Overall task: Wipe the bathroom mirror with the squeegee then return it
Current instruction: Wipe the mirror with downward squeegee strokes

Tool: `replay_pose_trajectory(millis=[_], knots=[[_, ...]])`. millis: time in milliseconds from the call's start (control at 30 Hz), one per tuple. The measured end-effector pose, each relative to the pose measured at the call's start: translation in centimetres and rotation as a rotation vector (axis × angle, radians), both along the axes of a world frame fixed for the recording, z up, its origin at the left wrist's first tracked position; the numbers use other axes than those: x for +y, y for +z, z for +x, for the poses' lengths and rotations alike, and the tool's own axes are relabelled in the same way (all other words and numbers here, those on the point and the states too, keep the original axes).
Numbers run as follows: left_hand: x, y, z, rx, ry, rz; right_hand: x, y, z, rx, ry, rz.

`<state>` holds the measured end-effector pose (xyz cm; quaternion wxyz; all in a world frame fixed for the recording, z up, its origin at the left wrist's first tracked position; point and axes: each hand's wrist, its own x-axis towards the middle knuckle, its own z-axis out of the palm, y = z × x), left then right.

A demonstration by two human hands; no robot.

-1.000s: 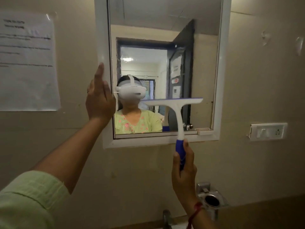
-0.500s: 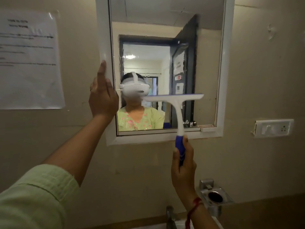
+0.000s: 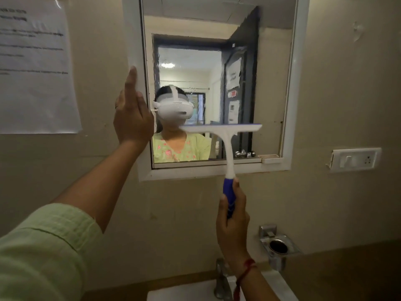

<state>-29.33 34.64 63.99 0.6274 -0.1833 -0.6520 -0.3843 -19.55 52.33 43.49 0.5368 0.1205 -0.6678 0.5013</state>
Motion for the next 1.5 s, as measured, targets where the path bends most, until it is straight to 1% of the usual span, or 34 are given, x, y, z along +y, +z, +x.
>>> replay_pose_trajectory(millis=[67, 133, 267, 333, 400, 567, 633, 800, 867, 1033, 1300, 1500], knots=[[0.0, 0.0, -0.1, 0.001, 0.000, -0.006, 0.2, 1.1, -0.4, 0.016, 0.003, -0.005], [0.0, -0.1, -0.1, 0.000, -0.005, -0.002, 0.3, 0.5, -0.4, 0.005, -0.011, 0.000], [0.0, -0.1, -0.2, 0.009, -0.006, 0.012, 0.4, -3.8, 1.0, -0.074, -0.039, 0.022], [-0.1, -0.1, -0.2, 0.010, -0.006, 0.016, 0.4, -4.9, 1.6, -0.105, -0.043, 0.014], [0.0, -0.1, -0.3, 0.010, 0.006, 0.022, 0.6, -4.4, 1.6, -0.112, -0.038, -0.005], [0.1, -0.2, -0.5, 0.021, 0.022, 0.007, 1.3, -1.4, 0.8, -0.029, -0.011, -0.034], [0.2, -0.2, -0.6, 0.011, 0.038, 0.007, 1.3, -2.1, 0.9, -0.031, -0.022, -0.030], [0.2, -0.2, -0.4, 0.019, 0.075, -0.016, 0.8, -5.5, 2.3, -0.126, -0.030, -0.015], [0.1, -0.1, -0.4, 0.023, 0.071, -0.023, 0.8, -5.3, 2.5, -0.137, -0.031, -0.021], [0.1, -0.1, -0.5, 0.014, 0.056, -0.009, 0.9, -3.2, 1.7, -0.095, -0.029, -0.055], [0.1, -0.2, -0.4, 0.001, 0.030, 0.000, 0.5, -5.9, 3.0, -0.137, -0.054, -0.004], [0.2, -0.2, 0.1, -0.027, 0.058, 0.014, 0.7, -4.4, 3.0, -0.115, -0.061, -0.021]])
